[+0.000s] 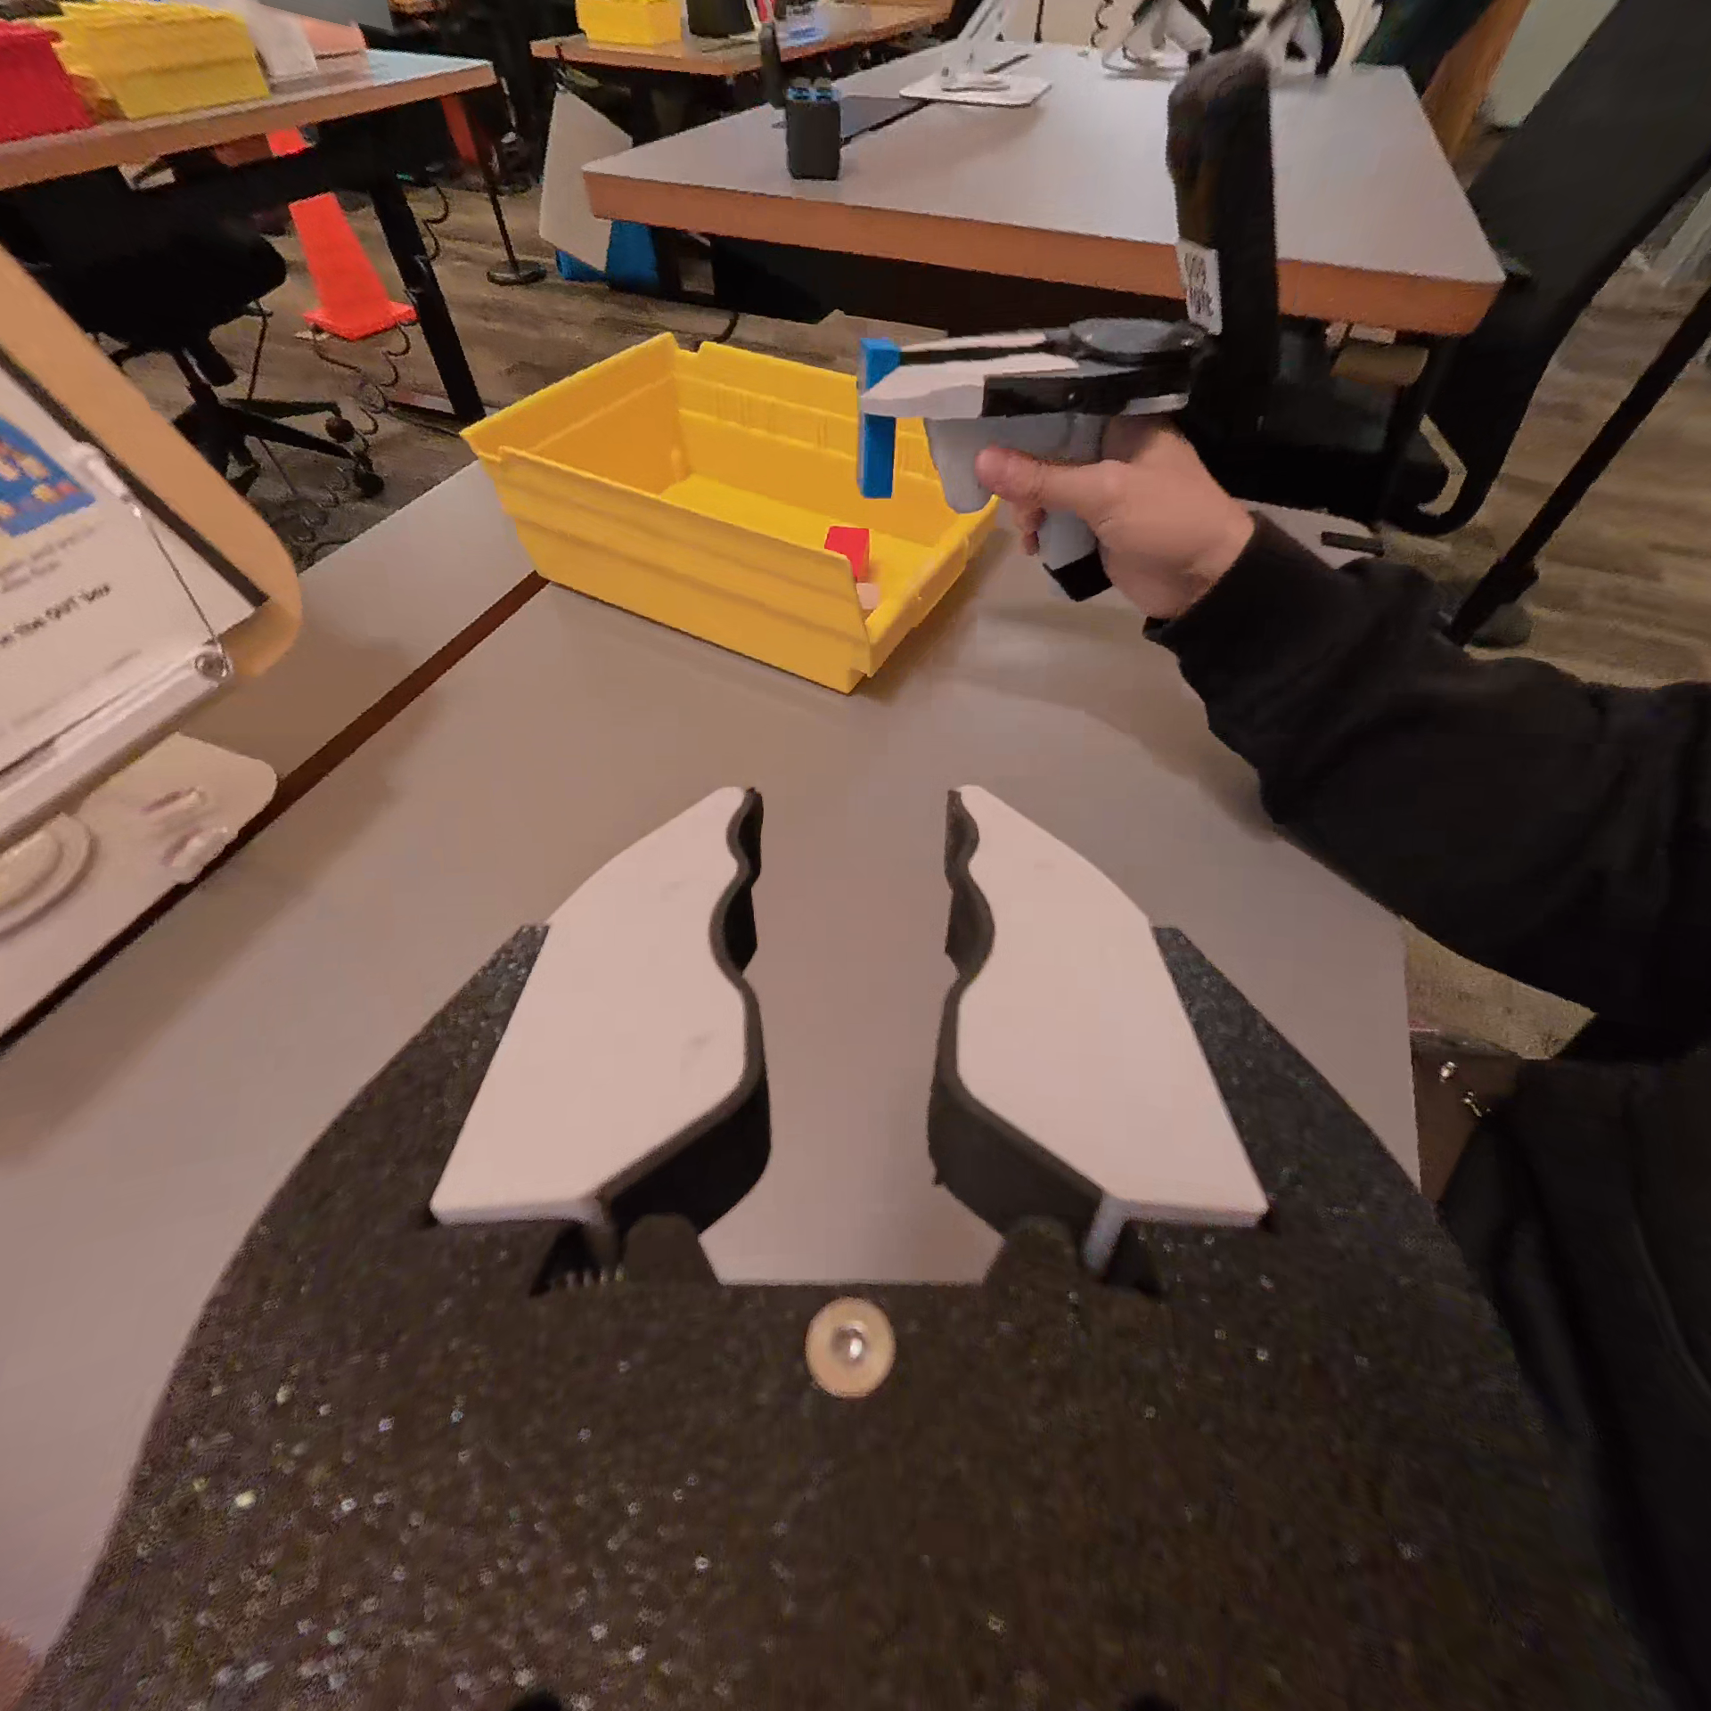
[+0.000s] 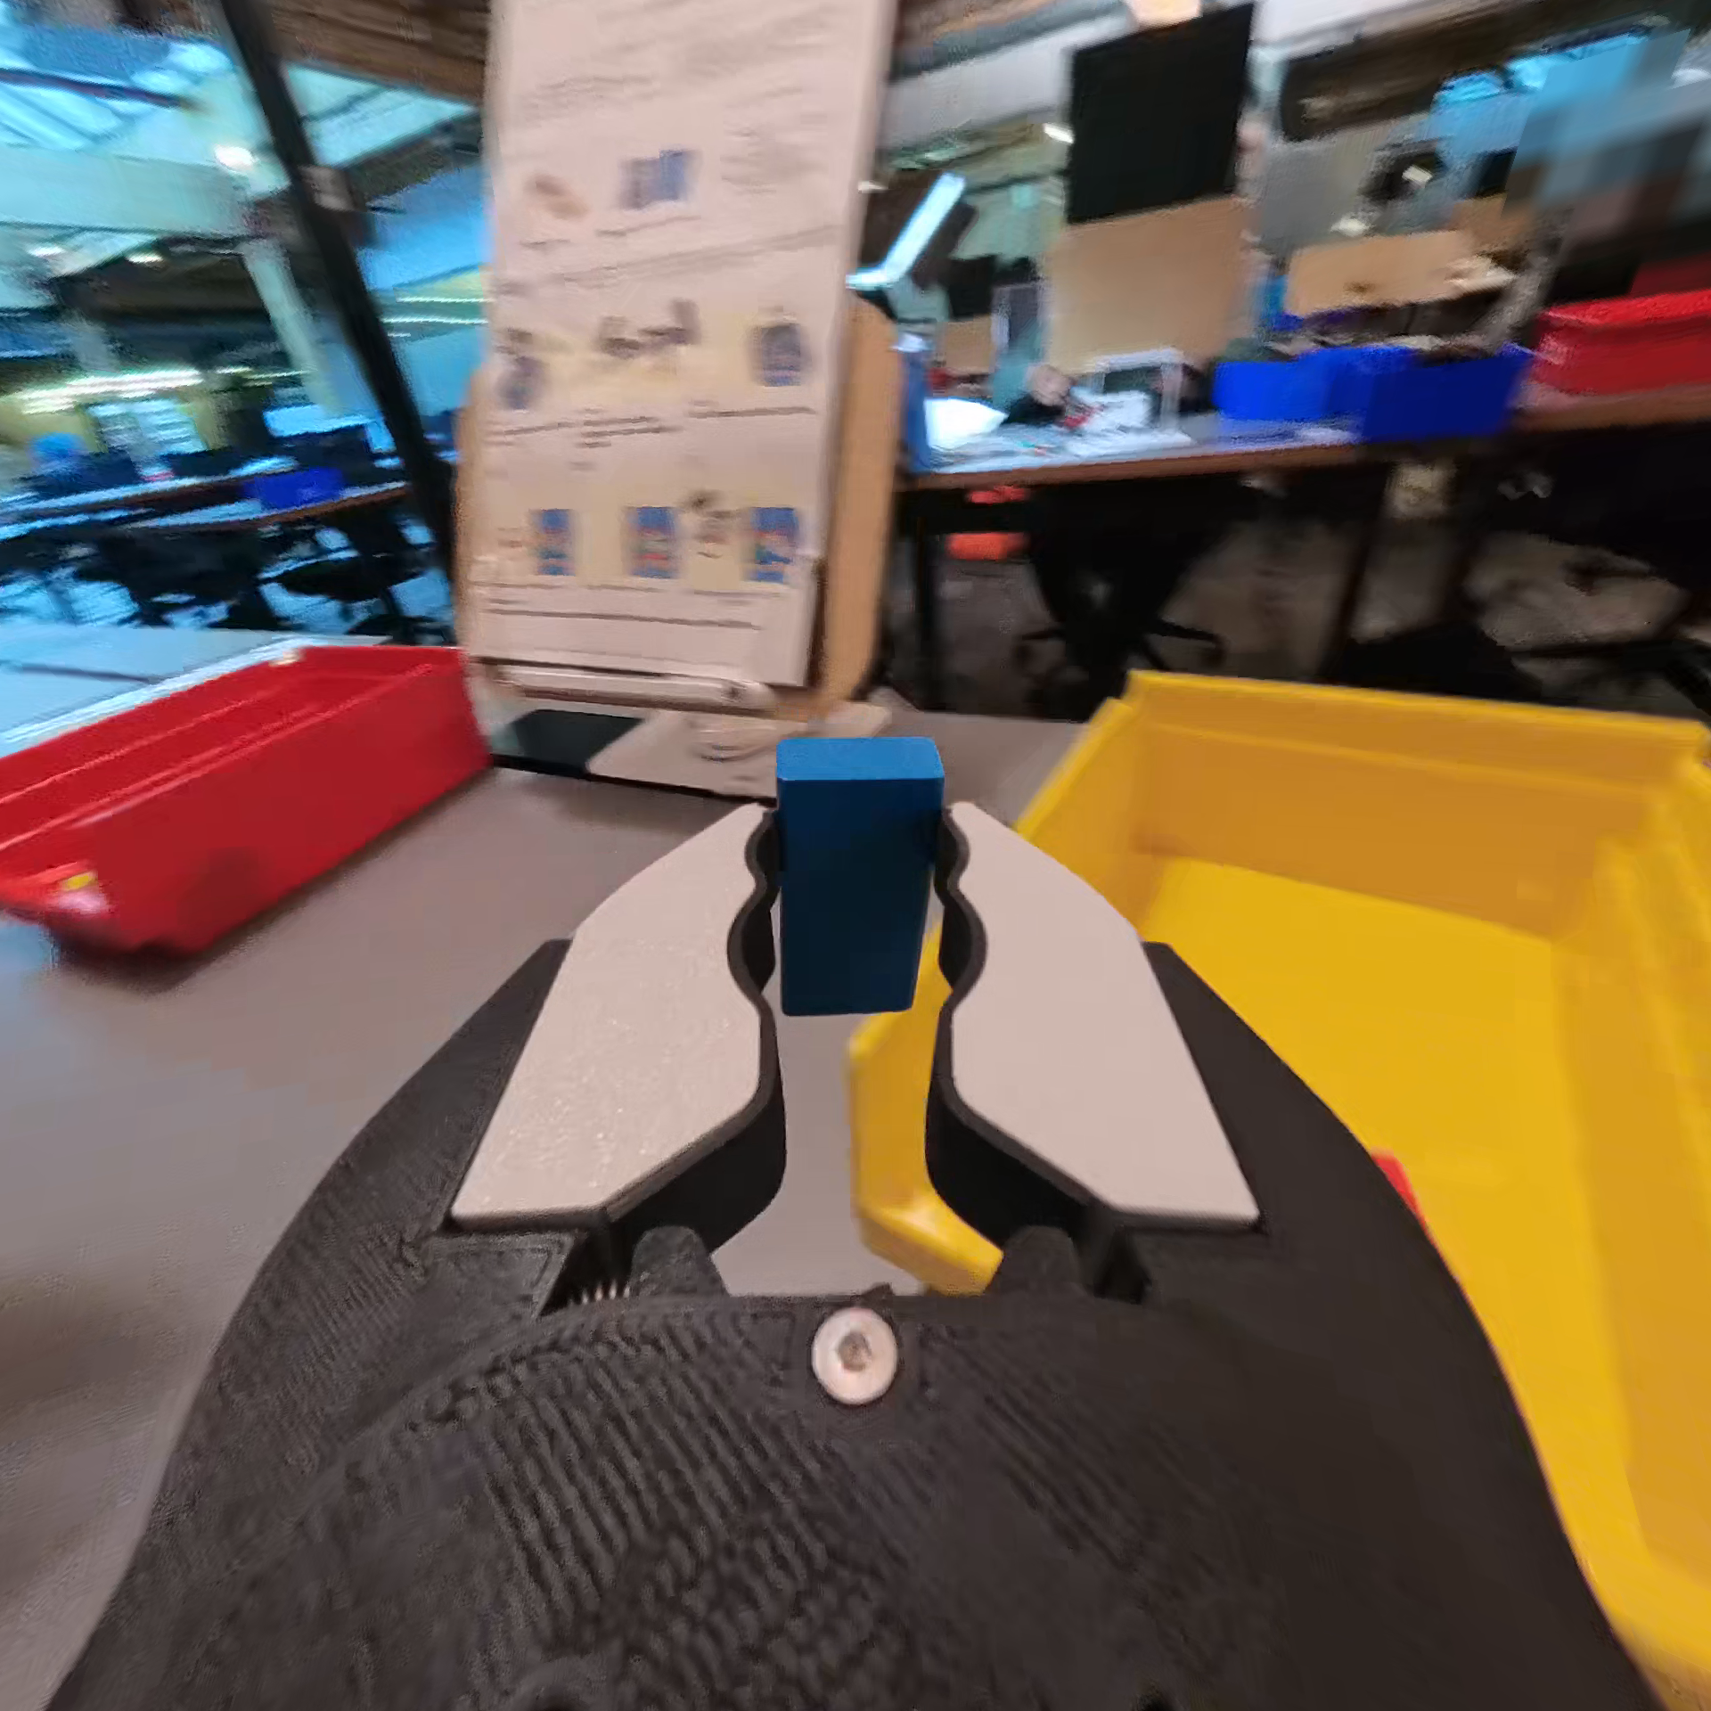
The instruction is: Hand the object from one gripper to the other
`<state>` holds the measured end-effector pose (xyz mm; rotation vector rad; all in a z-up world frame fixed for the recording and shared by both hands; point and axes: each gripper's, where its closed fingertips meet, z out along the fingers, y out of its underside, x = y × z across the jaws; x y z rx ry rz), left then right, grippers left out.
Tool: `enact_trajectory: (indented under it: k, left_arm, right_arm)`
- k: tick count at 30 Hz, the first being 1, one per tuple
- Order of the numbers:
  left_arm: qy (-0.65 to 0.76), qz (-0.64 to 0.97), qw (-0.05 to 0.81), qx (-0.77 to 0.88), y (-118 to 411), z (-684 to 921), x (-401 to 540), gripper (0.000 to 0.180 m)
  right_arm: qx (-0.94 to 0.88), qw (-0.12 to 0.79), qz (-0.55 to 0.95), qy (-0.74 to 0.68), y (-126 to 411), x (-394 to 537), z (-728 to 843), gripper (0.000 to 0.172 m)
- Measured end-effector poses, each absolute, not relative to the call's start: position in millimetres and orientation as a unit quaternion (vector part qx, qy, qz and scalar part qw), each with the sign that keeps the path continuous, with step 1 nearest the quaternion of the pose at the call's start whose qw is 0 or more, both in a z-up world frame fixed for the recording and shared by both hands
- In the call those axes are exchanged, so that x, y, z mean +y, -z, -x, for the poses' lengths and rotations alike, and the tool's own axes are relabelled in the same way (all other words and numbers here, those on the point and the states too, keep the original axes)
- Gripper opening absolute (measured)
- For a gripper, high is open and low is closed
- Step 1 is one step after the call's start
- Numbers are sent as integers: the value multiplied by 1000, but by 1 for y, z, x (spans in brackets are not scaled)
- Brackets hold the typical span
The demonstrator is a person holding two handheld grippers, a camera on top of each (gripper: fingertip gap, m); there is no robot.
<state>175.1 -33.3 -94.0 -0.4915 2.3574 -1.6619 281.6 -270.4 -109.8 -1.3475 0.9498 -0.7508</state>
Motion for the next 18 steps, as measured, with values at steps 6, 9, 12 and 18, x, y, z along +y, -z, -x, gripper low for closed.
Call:
enact_trajectory:
  k: [6,9,12,18]
  left_arm:
    - [582,210,83,781,112,-172,-14,33]
    - [577,223,82,781,120,-170,-5,33]
    - [572,230,87,783,123,-168,5,33]
    - [579,277,114,759,122,-177,36,34]
  right_arm:
    - [489,534,598,342,171,-304,-307,32]
    - [496,500,619,348,191,-300,-314,32]
    - [503,480,630,345,201,-296,-317,32]
    - [522,498,612,325,204,-294,-319,49]
